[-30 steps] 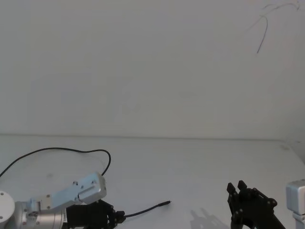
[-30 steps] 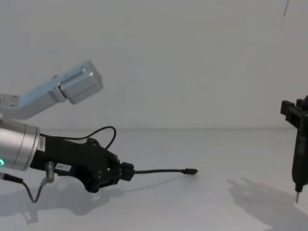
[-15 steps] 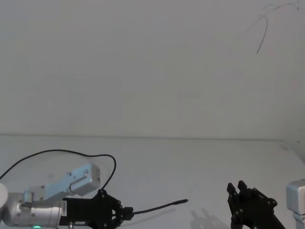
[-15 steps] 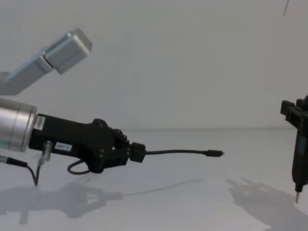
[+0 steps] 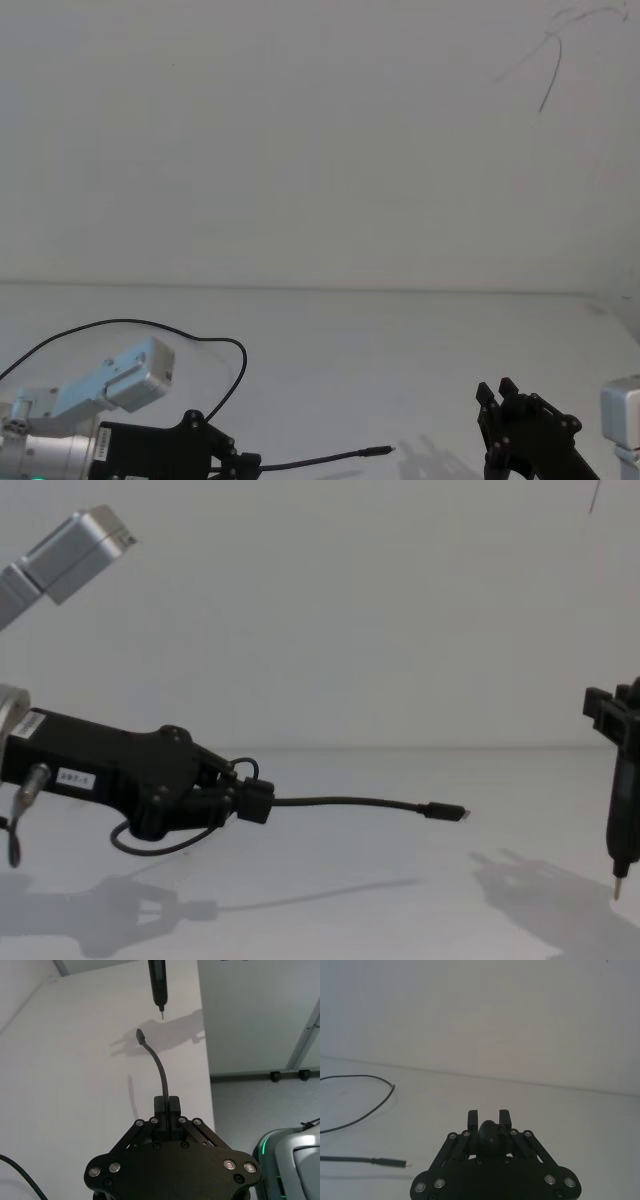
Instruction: Pick up the data cable with the one hand.
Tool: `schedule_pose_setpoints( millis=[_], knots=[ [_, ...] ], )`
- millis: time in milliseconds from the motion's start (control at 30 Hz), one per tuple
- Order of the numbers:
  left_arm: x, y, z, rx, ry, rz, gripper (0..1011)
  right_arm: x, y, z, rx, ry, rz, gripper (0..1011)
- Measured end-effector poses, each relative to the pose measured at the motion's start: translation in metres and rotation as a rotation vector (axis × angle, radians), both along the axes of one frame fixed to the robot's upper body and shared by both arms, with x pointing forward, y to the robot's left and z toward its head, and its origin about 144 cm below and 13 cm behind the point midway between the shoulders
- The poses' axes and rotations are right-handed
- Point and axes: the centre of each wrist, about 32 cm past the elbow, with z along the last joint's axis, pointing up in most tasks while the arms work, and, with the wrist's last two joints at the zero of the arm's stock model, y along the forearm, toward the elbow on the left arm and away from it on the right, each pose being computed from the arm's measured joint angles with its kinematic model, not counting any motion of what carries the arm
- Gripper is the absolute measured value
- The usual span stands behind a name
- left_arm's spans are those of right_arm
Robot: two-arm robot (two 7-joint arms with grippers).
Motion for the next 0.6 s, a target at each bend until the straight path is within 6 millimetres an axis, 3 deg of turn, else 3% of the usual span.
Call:
schedule_pose_setpoints(
  millis=[600],
  knots=[
    [-0.005, 0.012, 0.0, 0.009, 0.046, -0.021, 42, 0.005, 0.009, 0.025, 0.134, -0.041, 0.037, 250]
  ],
)
